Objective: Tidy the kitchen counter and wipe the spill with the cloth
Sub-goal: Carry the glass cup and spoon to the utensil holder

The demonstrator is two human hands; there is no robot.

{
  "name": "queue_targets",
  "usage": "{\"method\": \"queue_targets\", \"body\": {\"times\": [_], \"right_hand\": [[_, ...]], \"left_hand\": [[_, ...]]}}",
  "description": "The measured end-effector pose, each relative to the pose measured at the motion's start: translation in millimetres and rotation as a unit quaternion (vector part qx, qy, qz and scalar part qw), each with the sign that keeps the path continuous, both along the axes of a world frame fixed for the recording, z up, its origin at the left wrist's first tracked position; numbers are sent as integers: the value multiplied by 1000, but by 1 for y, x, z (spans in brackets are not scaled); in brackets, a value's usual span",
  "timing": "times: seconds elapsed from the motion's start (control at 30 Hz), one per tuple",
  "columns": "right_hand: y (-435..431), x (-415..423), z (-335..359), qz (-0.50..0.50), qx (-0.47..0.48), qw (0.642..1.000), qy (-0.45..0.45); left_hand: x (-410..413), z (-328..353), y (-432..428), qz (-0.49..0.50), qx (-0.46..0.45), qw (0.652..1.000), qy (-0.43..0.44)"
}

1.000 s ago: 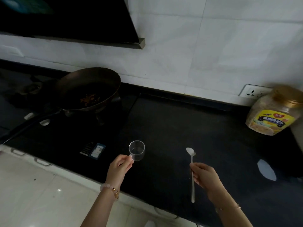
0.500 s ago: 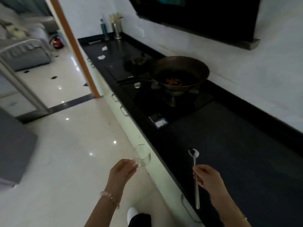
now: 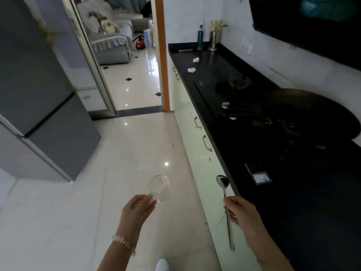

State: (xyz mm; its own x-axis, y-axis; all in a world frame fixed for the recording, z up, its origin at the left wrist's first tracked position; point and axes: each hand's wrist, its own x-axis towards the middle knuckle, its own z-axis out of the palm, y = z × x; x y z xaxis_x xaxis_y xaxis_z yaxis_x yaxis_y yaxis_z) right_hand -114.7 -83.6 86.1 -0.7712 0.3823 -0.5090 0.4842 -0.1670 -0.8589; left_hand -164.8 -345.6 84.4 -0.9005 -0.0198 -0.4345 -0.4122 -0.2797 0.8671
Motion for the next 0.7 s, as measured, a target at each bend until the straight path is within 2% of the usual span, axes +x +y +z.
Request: {"method": "queue_targets", "body": {"times": [0.37, 0.7], "right_hand": [[-93, -158, 5, 68, 0, 998, 1], [-110, -336, -22, 102, 5, 995, -17]], "left_hand": [[-122, 4, -78, 52, -1, 999, -5], [-269, -21, -98, 107, -5, 993, -43]]}}
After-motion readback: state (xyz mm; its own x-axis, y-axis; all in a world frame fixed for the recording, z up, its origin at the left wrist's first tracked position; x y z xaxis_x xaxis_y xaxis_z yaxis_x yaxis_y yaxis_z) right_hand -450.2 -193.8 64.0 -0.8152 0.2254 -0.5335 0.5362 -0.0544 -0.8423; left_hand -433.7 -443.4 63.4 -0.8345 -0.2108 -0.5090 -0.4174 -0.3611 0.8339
